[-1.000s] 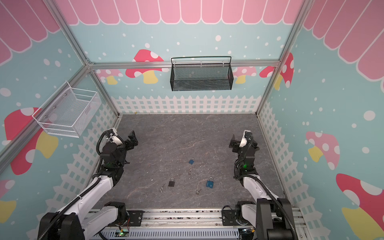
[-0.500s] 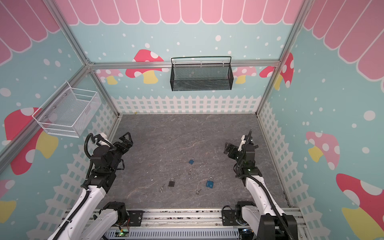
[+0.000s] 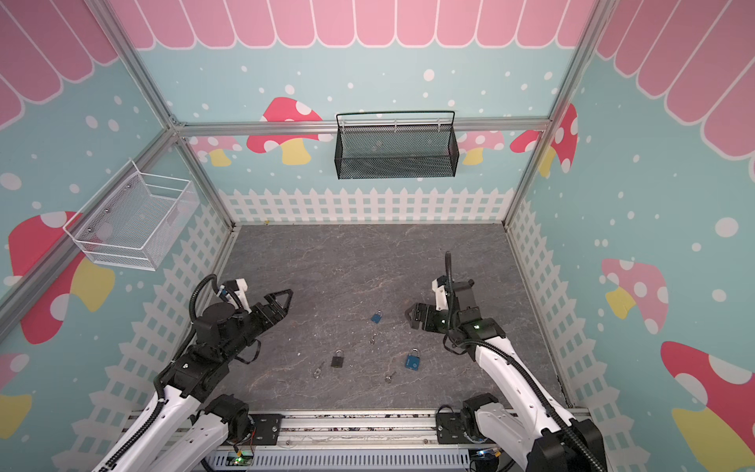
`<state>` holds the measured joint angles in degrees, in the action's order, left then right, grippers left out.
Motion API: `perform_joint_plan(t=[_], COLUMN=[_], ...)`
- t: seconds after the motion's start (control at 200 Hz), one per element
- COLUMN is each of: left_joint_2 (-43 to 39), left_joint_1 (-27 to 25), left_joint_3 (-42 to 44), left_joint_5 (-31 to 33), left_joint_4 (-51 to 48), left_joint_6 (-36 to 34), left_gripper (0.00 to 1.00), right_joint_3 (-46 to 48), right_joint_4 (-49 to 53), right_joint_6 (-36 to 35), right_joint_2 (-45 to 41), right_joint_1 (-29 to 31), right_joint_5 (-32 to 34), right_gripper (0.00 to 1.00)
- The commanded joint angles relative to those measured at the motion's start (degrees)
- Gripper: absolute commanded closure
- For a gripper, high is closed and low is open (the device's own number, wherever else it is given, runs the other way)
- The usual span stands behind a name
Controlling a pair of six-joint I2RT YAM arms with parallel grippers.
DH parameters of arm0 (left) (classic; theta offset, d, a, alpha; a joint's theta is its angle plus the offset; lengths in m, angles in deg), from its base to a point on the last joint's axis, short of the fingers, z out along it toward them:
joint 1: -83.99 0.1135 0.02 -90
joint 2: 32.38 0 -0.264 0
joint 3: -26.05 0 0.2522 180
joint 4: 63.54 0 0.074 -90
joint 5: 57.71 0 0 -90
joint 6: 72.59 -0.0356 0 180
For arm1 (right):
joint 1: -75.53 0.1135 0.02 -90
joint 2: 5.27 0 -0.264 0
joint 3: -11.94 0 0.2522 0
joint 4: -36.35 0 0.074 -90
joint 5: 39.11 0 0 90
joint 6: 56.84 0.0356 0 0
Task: Unlock with the key
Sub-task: 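Raise both arms and swing the grippers toward the keys and padlocks, then lower the right gripper onto the silver key and close on it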
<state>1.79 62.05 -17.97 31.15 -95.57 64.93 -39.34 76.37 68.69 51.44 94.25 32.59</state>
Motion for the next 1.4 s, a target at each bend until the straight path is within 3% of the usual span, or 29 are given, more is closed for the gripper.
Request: perform_joint_plan(t=[0.0,0.205,0.375,0.49,0.665,1.001,1.396], left_joint_2=[-0.96,1.31,4.92,7.03,10.06,9.93,11.86], left_joint_1=[-5.99,-18.58,-26.54,-29.73,-32.42,-32.73,-32.73], left_joint_3=[1.65,2.35,1.68,1.78,1.69,3.11,1.09], left_joint_5=[4.01,10.51,15.85,18.28,20.95,21.6,21.73], left_joint_4=[-5.05,-4.97,-4.86,-3.01,0.32,-0.08,-4.82], left_joint_6=[5.33,9.95,13.0,15.51,17.22,21.62,22.18], left_gripper=[0.0,0.0,0.0,0.0,0.0,0.0,0.0], right_joint_3=[-0.88,2.62,4.75,7.45,8.04,4.37,-0.61], right_joint_4=[8.0,8.35,7.71,4.34,2.06,0.31,2.75], right_joint_6=[2.75,8.86,11.31,12.18,11.77,9.87,6.06], right_joint_2=[-2.03,-3.44,-2.67,-1.63,0.66,9.52,15.86], right_joint_1=[3.9,14.51,22.6,26.91,31.77,37.82,38.41], right_joint_5=[-1.47,-1.6,1.76,1.39,3.31,6.85,12.8], right_gripper=[0.02,0.0,0.06,0.15,0.23,0.4,0.54])
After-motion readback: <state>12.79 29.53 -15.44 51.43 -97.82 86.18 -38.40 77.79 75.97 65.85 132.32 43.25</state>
